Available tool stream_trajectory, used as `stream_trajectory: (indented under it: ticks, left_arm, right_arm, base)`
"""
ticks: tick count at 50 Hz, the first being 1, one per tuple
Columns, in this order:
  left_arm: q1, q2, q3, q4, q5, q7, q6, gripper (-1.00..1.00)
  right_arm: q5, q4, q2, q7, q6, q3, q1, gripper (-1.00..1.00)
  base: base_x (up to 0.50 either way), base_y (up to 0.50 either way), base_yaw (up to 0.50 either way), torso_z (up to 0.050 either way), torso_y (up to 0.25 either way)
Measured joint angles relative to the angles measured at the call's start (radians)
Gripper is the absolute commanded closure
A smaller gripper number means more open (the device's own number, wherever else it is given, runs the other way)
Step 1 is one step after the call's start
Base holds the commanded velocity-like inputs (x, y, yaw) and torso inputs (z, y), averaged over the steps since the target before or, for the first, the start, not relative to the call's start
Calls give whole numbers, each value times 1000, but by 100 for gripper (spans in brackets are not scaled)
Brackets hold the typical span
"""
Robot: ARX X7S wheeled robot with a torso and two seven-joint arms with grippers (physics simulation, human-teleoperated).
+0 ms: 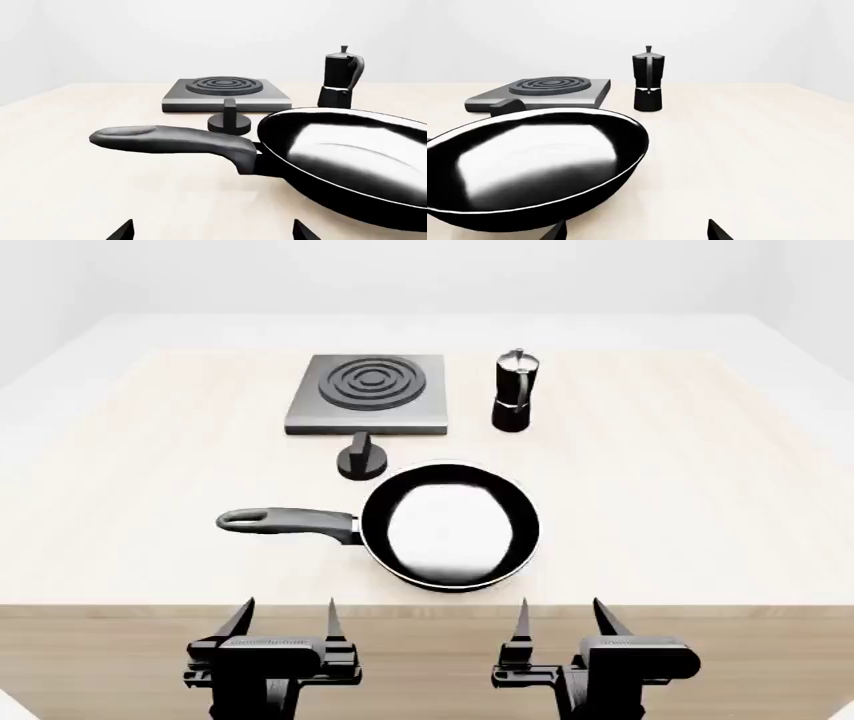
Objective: Turn on the stove and put the frying pan on it.
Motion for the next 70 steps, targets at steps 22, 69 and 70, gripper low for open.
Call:
stream_trajectory:
  ticks: [22, 69, 70]
  left_arm:
    - [-10, -48, 89, -5, 64, -94, 28, -100]
    - [-157, -99, 110, 386, 23, -160, -525, -100]
    - [-170, -100, 106, 406, 20, -159, -555, -100]
  right_arm:
    - [-11, -25, 47, 85, -38, -58, -13, -100]
    - [91, -328, 147, 285, 521, 108, 267, -100]
    - [95, -331, 149, 295, 540, 129, 284, -100]
  base:
    - [0, 0, 0, 0, 0]
    - [0, -50, 0, 0, 0]
    - [0, 0, 0, 0, 0]
